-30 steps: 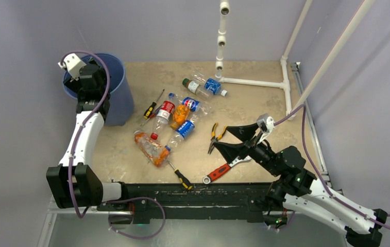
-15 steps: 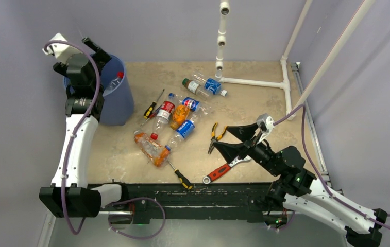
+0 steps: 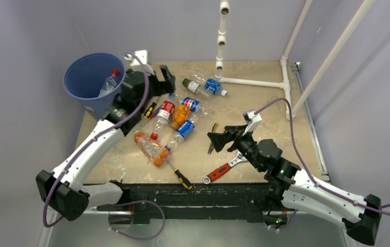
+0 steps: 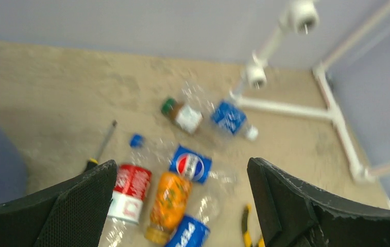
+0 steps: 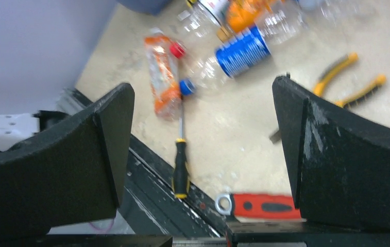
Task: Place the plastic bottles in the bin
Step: Pick up the plastic bottle at the center of the board.
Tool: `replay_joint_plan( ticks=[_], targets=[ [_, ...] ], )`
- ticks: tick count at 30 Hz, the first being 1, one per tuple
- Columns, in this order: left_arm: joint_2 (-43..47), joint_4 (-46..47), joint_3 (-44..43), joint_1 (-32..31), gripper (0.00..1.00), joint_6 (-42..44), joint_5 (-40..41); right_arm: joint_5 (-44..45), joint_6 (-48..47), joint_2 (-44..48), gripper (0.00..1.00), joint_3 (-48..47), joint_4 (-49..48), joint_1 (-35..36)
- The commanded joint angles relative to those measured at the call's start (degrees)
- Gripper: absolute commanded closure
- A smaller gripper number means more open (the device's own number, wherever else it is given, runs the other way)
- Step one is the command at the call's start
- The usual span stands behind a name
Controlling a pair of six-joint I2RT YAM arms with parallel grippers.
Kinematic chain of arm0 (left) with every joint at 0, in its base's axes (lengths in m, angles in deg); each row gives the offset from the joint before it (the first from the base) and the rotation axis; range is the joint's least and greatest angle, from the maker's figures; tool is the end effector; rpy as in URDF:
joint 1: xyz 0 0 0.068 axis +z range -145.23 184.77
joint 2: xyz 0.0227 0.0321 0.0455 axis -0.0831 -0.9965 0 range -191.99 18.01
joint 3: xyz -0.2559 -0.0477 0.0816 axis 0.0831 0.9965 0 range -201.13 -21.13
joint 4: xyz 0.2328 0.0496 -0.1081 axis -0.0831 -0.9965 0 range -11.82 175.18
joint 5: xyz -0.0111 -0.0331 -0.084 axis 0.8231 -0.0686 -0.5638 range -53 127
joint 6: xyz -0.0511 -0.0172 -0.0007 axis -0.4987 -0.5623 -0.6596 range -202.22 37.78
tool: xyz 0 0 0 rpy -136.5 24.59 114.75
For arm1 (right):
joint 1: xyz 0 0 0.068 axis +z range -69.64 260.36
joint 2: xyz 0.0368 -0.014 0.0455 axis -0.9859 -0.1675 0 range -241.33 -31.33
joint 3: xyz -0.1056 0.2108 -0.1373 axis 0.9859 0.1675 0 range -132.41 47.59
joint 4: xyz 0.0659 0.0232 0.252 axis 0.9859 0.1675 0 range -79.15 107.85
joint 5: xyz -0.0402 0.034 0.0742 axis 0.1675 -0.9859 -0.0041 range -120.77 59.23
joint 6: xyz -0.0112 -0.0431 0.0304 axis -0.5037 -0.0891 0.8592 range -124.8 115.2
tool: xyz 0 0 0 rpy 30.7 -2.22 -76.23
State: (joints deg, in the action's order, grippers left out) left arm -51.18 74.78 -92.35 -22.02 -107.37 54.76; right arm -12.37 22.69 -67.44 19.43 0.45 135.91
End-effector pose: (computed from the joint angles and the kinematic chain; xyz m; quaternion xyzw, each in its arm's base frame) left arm 0.2510 -0.1145 0.4132 -0.0902 0.7491 -0.1778 0.6317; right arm 0.1028 0.1300 0.2993 -0.0536 0.6906 0.3897 0.6069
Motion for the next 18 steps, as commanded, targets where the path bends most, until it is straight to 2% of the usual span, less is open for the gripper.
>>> replay_joint_plan(
  ticks=[1, 3, 5, 10, 12, 16, 18],
  targets=[
    [-1.8, -3.2, 2.8, -8.9, 0.04, 4.2, 3.4, 11.8, 5.4, -4.8, 0.01, 2.0, -3.4, 0.1],
    [-1.3, -3.7, 3.5, -9.9, 0.03, 4.3, 5.8, 15.8, 7.4, -7.9, 0.01, 2.4, -4.0, -0.2],
    [0.7, -2.2, 5.5, -9.9, 0.01, 4.4, 7.6, 14.9, 7.7, -11.6, 0.01, 1.9, -5.3, -2.0],
    [5.7, 2.4, 12.1, -9.9, 0.01, 1.3, 6.1, -1.5, 10.3, -23.7, 0.01, -1.9, -5.9, -17.0],
    [4.7, -0.1, 12.0, -9.9, 0.01, 0.4, 4.1, -5.1, 10.2, -26.4, 0.01, -2.3, -8.3, -20.3],
    [1.5, -7.2, 9.3, -9.9, 0.01, 2.7, -0.6, -5.0, 10.2, -28.3, 0.02, -2.0, -13.9, -23.5],
    [1.7, -8.0, 9.7, -9.9, 0.01, 3.6, -0.2, -4.5, 11.5, -29.4, 0.03, -1.4, -16.4, -26.4]
  ],
)
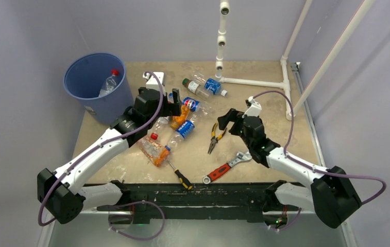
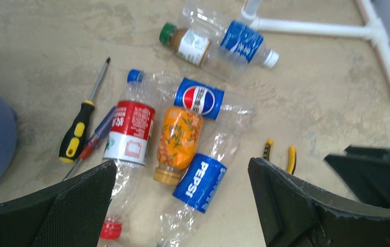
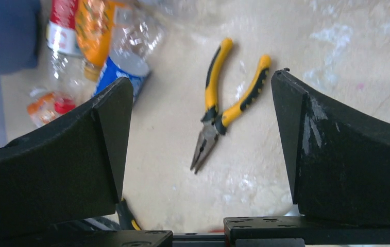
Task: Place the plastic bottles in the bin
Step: Pick up the plastic bottle at the center of the board.
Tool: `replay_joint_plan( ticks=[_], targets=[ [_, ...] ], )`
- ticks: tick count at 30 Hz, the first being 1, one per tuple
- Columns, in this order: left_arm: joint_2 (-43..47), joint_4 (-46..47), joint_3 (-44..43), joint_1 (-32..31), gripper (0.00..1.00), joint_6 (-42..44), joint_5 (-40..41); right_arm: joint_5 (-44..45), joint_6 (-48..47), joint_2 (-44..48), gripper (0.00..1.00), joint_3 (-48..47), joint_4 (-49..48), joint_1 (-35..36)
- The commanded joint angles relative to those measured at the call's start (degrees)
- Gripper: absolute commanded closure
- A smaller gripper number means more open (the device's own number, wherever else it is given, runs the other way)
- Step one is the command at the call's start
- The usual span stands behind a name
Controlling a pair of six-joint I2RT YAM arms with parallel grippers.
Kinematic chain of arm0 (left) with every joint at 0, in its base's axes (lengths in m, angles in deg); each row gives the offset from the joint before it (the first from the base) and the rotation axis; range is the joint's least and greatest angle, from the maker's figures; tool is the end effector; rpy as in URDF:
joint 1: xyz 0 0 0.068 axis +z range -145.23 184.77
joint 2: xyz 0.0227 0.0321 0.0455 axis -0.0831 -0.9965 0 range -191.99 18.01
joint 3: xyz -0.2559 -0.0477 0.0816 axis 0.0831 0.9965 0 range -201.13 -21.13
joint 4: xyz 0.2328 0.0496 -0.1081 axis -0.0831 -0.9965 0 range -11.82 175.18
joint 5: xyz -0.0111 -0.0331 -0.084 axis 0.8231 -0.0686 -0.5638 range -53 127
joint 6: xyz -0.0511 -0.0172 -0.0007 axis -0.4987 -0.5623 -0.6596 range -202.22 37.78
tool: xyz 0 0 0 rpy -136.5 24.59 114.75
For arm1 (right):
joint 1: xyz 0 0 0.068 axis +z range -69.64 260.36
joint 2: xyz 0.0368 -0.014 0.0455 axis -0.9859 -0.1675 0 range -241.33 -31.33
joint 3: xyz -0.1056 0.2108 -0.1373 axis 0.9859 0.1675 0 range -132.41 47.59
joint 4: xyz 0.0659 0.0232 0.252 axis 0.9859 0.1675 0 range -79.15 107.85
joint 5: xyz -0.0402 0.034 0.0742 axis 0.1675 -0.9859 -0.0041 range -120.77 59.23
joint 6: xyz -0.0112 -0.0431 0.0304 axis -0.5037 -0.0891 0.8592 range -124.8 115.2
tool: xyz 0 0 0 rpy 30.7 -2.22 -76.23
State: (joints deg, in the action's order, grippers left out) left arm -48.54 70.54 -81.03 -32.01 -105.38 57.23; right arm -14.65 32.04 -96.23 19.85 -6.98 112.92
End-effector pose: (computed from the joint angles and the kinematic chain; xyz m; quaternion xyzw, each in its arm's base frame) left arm 0.2199 -0.1490 0.3479 -0.0021 0.8187 -0.1519 0.5537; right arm 0.2090 0.1217 0.2167 0.1112 0.8042 0.2319 0.5359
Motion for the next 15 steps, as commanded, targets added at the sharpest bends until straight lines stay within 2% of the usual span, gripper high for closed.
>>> replay_joint_plan(
  ticks=[1, 7, 12, 15],
  targets=[
    [-0.3, -2.8, -0.6, 0.1, 0.01, 1.8, -2.3, -2.4, 3.0, -1.1, 0.03, -1.5, -10.1, -4.5],
    [3.2, 1.5, 3.6, 0.1, 0.06, 1.7, -2.4, -1.8, 7.4, -4.6, 0.10, 1.4, -19.8, -6.7],
    [4.3, 1.1, 3.8, 0.1, 0.07, 1.0, -1.7, 1.1, 4.4, -15.5, 0.12, -6.0, -21.6, -7.1],
    [4.7, 1.4, 4.4, 0.1, 0.07, 0.8, -1.4, -1.1, 5.7, -22.0, 0.13, -10.0, -22.8, -8.4]
  ],
)
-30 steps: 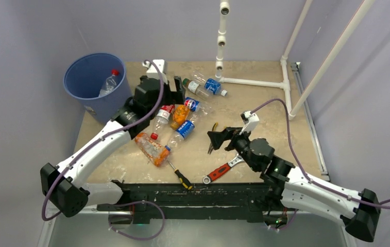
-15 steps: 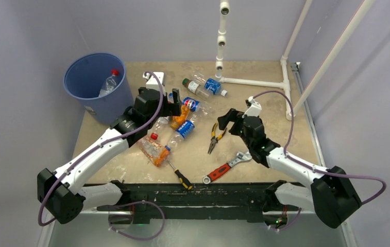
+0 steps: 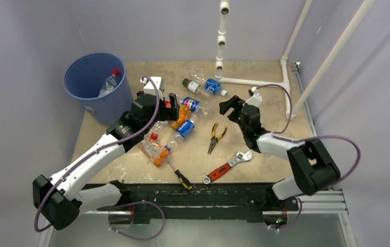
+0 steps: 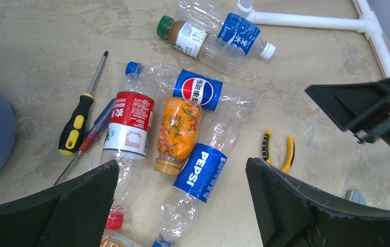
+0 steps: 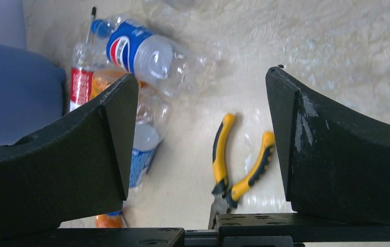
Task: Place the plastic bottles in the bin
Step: Pick up the plastic bottle at the center of the board.
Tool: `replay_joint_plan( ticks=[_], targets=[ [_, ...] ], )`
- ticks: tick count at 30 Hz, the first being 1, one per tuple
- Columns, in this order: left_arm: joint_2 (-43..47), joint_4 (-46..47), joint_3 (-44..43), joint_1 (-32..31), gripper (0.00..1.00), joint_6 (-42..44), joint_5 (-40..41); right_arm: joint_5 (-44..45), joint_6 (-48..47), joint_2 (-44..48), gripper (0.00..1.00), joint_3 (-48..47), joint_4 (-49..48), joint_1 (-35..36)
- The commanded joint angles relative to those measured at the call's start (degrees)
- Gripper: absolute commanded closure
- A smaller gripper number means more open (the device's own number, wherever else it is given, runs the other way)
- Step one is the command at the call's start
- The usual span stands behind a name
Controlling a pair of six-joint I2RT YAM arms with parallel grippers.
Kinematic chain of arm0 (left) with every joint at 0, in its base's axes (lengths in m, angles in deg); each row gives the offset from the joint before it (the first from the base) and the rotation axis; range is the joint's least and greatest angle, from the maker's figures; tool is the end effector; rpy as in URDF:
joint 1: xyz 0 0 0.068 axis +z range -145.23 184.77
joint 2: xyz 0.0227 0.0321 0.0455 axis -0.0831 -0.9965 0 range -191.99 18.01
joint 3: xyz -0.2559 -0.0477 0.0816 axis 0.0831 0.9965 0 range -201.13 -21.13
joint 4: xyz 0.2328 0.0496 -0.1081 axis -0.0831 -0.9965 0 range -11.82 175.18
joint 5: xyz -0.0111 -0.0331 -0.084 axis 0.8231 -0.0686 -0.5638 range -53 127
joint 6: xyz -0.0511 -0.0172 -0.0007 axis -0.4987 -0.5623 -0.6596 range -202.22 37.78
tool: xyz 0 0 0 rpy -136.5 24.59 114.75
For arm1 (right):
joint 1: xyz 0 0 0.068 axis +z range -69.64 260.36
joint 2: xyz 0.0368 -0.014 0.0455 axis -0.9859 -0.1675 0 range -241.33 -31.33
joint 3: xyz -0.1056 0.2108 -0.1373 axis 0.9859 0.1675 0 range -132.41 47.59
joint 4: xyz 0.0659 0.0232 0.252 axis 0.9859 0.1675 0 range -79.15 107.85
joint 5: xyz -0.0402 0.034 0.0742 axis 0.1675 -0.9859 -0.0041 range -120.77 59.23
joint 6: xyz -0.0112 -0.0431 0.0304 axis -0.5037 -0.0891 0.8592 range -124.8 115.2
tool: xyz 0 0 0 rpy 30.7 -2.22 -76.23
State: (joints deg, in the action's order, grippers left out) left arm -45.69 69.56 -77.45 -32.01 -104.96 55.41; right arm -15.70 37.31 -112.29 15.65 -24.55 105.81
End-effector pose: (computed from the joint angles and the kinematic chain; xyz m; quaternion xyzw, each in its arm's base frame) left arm 0.2093 -0.1424 0.3361 0.0129 0.8278 -0.1547 0.5392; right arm 0.2657 0.1162 0.2032 0.1931 0.7593 0.2551 0.5667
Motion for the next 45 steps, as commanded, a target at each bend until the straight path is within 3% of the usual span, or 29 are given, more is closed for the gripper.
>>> replay_joint_plan(
  ticks=[1, 4, 15, 25, 33, 45],
  targets=[
    [2.0, 2.5, 0.9, 0.0, 0.08, 0.3, 0.6, -1.5, 0.8, -8.3, 0.14, -6.5, -6.4, -1.4],
    [1.9, 2.4, 1.0, 0.0, 0.08, 0.1, 0.8, -2.9, 1.0, -12.7, 0.15, -7.8, -11.4, -1.3],
    [1.4, 2.8, 1.4, 0.1, 0.09, -0.4, 0.8, -3.2, 8.2, -23.2, 0.12, -12.1, -15.5, -6.9],
    [1.1, 2.4, 1.1, 0.0, 0.09, -0.2, 1.0, -6.2, 11.9, -33.8, 0.19, -22.3, -16.4, -9.6],
    [1.4, 2.7, 1.0, 0.0, 0.09, -0.6, -0.9, -9.1, 13.6, -38.3, 0.22, -23.4, -19.4, -10.6],
    [1.1, 2.6, 1.0, 0.0, 0.09, -0.8, -1.1, -14.3, 17.7, -44.1, 0.39, -22.5, -29.4, -10.9]
  ],
)
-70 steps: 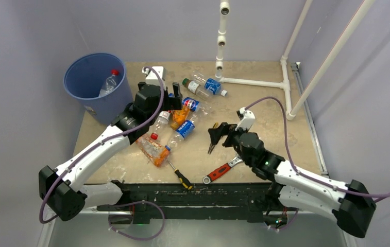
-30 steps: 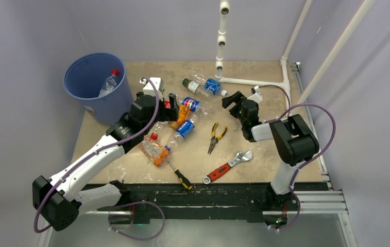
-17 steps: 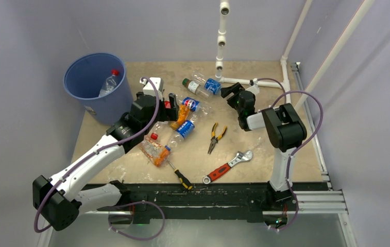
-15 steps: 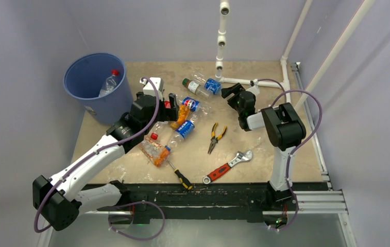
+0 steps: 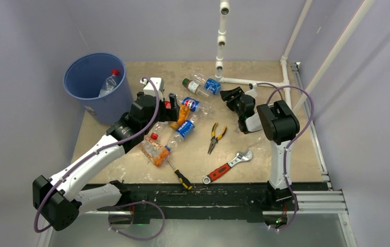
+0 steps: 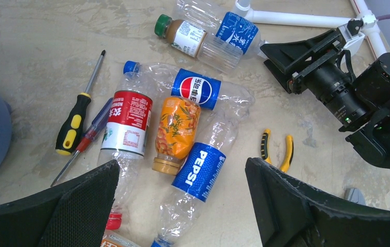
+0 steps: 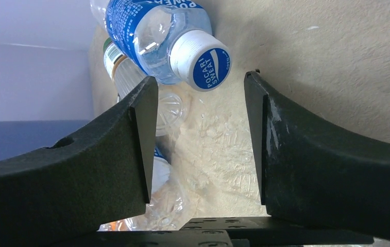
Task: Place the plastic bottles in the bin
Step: Pick up the plastic bottle at the center of the board.
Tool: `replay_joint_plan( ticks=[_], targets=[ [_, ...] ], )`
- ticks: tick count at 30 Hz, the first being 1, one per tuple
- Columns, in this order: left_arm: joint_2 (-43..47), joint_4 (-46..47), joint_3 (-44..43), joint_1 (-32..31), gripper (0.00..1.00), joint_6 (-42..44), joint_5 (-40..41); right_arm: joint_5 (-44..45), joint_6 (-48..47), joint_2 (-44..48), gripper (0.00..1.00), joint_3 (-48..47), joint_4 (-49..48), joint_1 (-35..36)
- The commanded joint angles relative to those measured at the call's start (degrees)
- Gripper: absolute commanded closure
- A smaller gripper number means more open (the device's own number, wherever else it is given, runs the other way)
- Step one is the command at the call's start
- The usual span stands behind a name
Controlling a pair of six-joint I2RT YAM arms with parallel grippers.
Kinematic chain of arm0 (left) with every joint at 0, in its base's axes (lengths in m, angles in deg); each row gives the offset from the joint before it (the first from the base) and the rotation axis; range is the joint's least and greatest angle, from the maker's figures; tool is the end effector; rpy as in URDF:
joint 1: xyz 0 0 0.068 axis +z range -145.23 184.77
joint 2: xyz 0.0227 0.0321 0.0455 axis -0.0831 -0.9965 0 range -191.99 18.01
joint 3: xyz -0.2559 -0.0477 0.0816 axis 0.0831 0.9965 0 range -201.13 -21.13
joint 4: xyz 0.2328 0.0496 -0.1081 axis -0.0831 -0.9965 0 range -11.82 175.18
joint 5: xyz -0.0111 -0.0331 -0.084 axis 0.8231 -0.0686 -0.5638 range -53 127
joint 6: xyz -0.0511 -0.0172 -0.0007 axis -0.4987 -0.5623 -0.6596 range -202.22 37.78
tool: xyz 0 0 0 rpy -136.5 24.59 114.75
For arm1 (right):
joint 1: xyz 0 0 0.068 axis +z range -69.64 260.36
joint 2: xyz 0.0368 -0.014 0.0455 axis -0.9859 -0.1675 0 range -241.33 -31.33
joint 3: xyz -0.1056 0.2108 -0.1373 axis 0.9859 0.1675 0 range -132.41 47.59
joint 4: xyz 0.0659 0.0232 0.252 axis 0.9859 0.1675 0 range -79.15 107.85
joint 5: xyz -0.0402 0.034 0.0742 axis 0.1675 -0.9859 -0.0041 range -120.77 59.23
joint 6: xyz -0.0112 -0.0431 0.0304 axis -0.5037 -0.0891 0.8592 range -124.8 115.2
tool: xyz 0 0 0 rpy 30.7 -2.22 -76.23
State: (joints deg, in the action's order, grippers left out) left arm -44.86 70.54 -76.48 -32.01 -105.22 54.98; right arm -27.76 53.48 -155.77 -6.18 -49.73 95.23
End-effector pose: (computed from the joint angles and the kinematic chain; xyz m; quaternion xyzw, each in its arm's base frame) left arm 0.2070 -0.1410 0.3351 0.0117 0.8242 -0.1623 0.5425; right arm 0.4015 0.1047 0.1008 0.2991 0.7058 0.3664 0.5275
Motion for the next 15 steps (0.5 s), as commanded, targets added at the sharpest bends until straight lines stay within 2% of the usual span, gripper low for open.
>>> replay_joint_plan(
  ticks=[1, 15],
  targets=[
    [0.2, 1.6, 0.1, 0.0, 0.09, -0.4, -0.7, -2.3, 1.6, -0.8, 0.39, -0.7, -4.4, -0.4],
    [1.6, 1.4, -0.1, 0.1, 0.09, -0.2, -0.6, -2.9, 0.8, -4.6, 0.43, -2.8, -7.0, -1.9]
  ],
)
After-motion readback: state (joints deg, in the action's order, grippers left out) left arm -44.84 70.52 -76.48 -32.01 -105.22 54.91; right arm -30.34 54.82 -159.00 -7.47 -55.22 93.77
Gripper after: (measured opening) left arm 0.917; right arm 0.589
